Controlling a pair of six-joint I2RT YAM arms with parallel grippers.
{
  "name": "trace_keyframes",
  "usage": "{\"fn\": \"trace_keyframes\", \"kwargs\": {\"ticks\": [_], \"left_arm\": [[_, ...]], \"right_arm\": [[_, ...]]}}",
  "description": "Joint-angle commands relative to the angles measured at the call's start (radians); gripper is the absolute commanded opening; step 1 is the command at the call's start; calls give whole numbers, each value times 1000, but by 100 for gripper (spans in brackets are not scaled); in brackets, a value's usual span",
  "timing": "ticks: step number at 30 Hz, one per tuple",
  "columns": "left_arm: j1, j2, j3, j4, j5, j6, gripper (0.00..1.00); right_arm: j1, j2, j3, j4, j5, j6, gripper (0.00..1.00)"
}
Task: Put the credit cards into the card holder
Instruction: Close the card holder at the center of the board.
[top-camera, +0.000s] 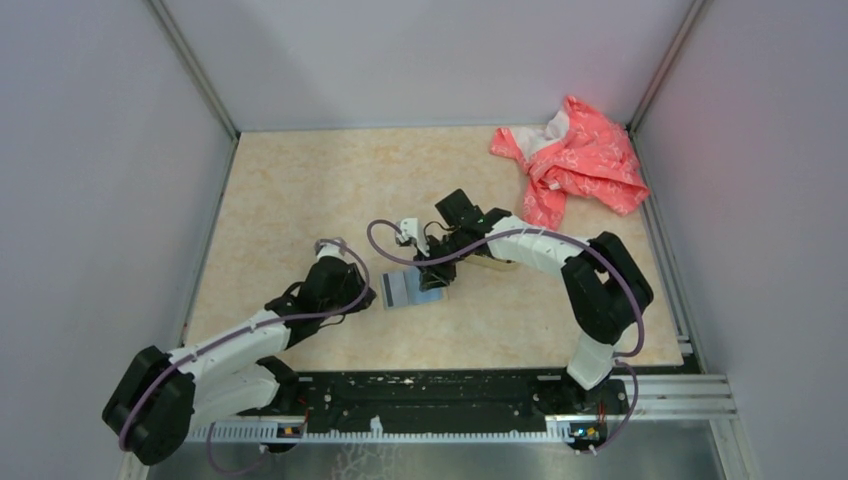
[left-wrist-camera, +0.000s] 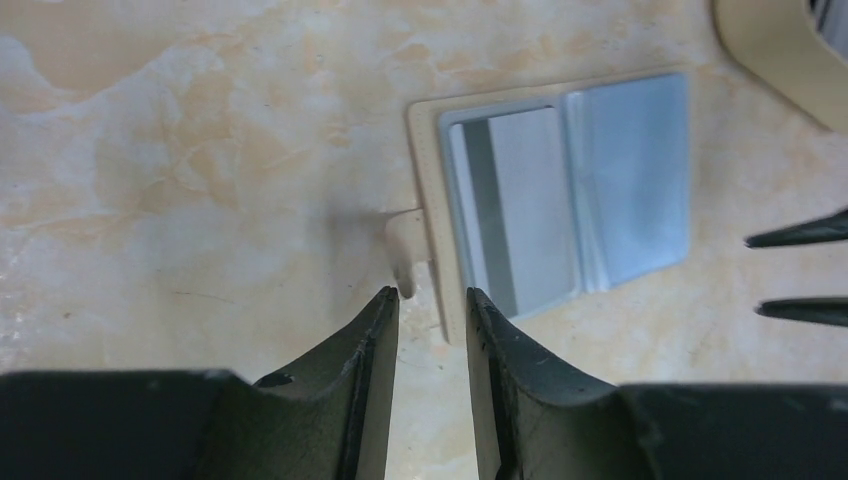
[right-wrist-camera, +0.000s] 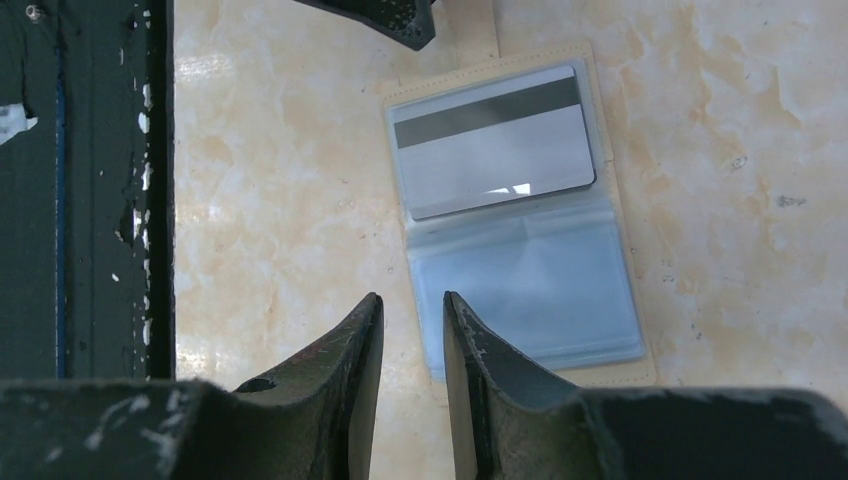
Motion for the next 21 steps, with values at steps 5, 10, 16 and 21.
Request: {"fn": "trace_keyframes", "kwargs": {"ticks": [5,10,16,21], "left_arm": [[4,-107,-12,-17,65,31,44],[5,14,71,-125,-91,-5,45],[6,174,158,-166,-99,-14,42],[5,172,174,-167,-57,3,41]], "right_arm": [[-6,26,85,-49,-34,3,30],[-15,32,86,-46,-41,15,30],[-24,38,88,-44,-36,24,30],[-35,40,87,-41,-33,39,30]]}}
